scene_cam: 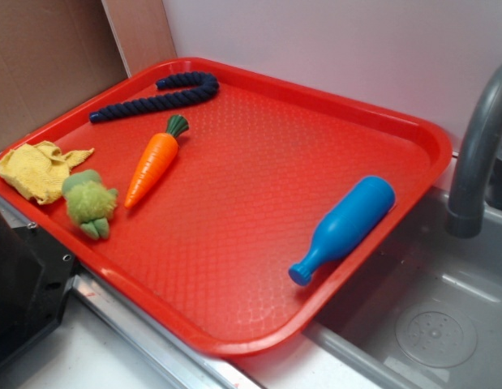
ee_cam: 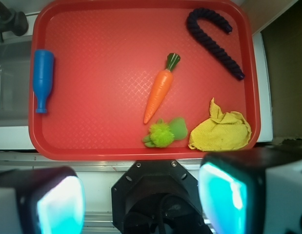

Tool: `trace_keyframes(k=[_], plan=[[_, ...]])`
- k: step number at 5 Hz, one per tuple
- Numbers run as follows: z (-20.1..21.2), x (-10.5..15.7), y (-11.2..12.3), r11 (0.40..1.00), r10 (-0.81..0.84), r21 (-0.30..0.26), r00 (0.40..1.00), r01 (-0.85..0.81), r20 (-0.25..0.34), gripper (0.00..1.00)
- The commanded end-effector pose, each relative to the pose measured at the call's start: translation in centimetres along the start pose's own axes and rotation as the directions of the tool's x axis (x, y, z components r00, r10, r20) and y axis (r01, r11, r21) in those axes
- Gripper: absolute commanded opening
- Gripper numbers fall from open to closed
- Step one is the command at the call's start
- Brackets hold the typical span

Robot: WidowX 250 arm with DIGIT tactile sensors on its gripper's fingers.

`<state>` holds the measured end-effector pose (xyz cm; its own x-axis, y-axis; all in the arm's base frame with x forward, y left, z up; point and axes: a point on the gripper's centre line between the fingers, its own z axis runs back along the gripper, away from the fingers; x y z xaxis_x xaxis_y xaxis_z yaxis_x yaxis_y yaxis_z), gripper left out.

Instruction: Grab the carrot.

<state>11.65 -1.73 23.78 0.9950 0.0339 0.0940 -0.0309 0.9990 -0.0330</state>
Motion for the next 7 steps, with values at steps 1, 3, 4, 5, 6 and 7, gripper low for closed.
trace_keyframes(k=[1,3,4,5,6,7], plan=[[0.0,0.0,0.0,1.000,0.000,0.000,1.000,0.000,0.000,1.00],[-10.3,4.1,5.3,0.965,0.262,0.015,0.963,-0.263,0.058,1.00],[-10.3,4.1,5.3,0.965,0.262,0.015,0.963,-0.263,0.058,1.00],[-10.3,4.1,5.3,0.965,0.262,0.015,0.963,-0.263,0.058,1.00],[-10.3,4.1,5.3,0.965,0.262,0.015,0.963,-0.263,0.058,1.00],[-15.0,7.2,5.6,0.956,0.295,-0.014,0.954,-0.294,0.053,1.00]])
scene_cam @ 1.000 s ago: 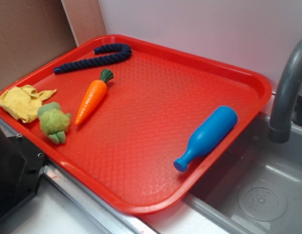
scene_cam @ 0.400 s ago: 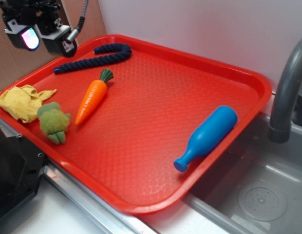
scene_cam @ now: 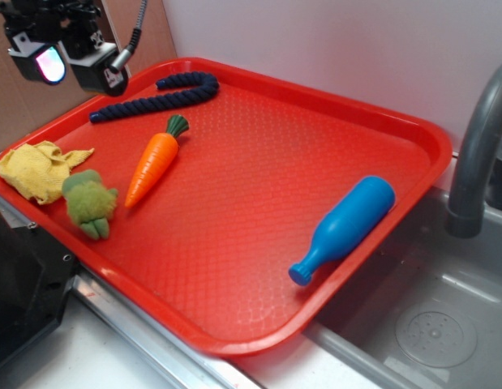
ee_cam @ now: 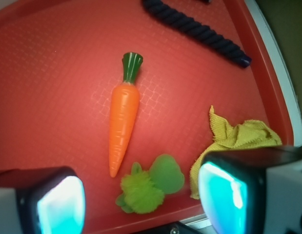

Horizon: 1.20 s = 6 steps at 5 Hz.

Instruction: Grab the carrot.

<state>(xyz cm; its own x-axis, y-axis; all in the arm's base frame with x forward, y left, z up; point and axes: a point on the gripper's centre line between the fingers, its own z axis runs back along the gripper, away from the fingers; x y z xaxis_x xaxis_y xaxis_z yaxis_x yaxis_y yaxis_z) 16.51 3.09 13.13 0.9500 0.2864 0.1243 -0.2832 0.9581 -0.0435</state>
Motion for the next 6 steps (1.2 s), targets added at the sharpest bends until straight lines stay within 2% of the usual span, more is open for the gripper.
trace_keyframes(k=[1,2,3,4,5,6], plan=[[-6.7,4.0,-0.2,0.996,0.082,-0.019,0.997,-0.082,-0.007,1.00],[-9.7,2.9,-0.6,0.989,0.145,-0.010,0.985,-0.146,-0.099,1.00],[-10.9,2.2,-1.5,0.988,0.120,-0.080,0.983,-0.132,-0.140,1.00],[-12.0,2.9,-2.7,0.985,0.167,-0.024,0.972,-0.173,-0.165,1.00],[-11.5,2.7,-2.6,0.985,0.173,-0.004,0.975,-0.175,-0.142,0.00],[-9.9,2.6,-2.3,0.993,0.116,0.042,0.986,-0.112,-0.122,0.00]])
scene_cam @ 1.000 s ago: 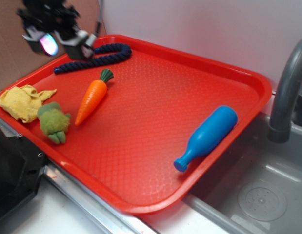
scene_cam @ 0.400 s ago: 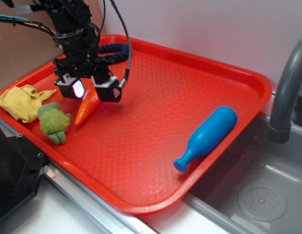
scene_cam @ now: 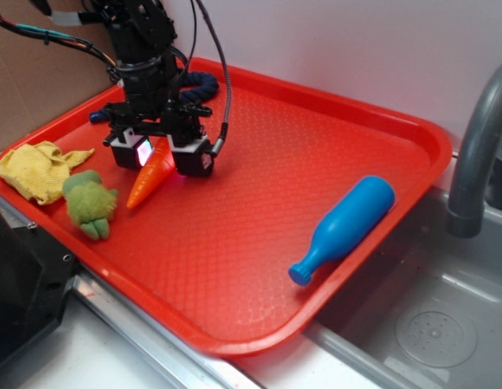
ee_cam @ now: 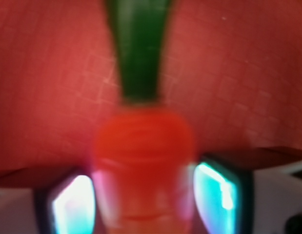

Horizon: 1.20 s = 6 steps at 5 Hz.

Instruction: Grab the carrot.

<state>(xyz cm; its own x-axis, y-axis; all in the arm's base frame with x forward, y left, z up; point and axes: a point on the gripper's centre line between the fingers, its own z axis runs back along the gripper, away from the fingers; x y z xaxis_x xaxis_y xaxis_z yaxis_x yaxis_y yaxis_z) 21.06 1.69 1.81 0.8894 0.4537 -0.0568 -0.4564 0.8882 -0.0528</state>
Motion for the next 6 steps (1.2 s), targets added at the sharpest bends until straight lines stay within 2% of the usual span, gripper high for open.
trace_keyframes(k=[1,2,3,4,5,6], plan=[[6.2,-1.7,-0.4,0.974,-0.226,0.051,0.968,0.222,0.109,0.00],[10.5,-3.1,-1.1,0.927,-0.374,0.054,0.916,0.370,0.146,0.00],[14.1,-5.0,-0.4,0.888,-0.460,0.114,0.864,0.446,0.206,0.00],[16.0,-3.4,-1.1,0.899,-0.438,0.100,0.871,0.427,0.220,0.00],[16.7,-1.9,-2.0,0.913,-0.409,0.100,0.889,0.396,0.208,0.00],[16.3,0.3,-2.8,0.936,-0.348,0.108,0.924,0.334,0.158,0.00]])
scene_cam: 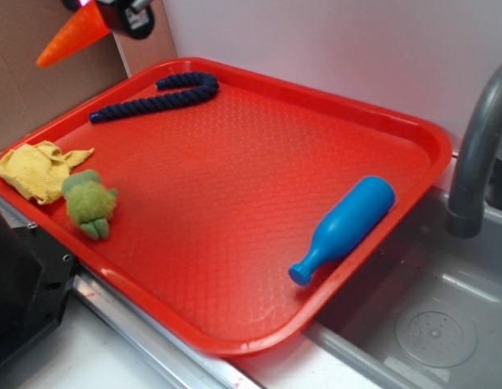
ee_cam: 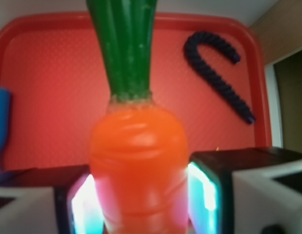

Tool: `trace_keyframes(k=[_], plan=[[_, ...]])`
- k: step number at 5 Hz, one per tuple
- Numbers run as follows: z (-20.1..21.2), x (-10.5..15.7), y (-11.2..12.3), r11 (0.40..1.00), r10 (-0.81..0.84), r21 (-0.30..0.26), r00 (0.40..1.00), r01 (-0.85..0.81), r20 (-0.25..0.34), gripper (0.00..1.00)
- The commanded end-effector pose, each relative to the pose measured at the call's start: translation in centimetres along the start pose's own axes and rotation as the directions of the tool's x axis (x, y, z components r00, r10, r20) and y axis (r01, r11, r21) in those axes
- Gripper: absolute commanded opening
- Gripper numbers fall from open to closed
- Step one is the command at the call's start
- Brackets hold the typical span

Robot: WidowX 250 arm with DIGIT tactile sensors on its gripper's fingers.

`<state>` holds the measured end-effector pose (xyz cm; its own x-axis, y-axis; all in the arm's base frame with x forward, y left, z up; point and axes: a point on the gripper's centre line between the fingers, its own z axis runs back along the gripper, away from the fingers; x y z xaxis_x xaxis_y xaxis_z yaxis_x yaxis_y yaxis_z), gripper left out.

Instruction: Grab the carrot.

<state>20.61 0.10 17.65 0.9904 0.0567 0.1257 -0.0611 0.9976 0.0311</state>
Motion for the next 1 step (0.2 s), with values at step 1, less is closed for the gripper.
trace_keyframes(k=[1], plan=[[-0.77,2.88,0.87,0.997,0.079,0.008,0.997,-0.079,-0.016,0.00]])
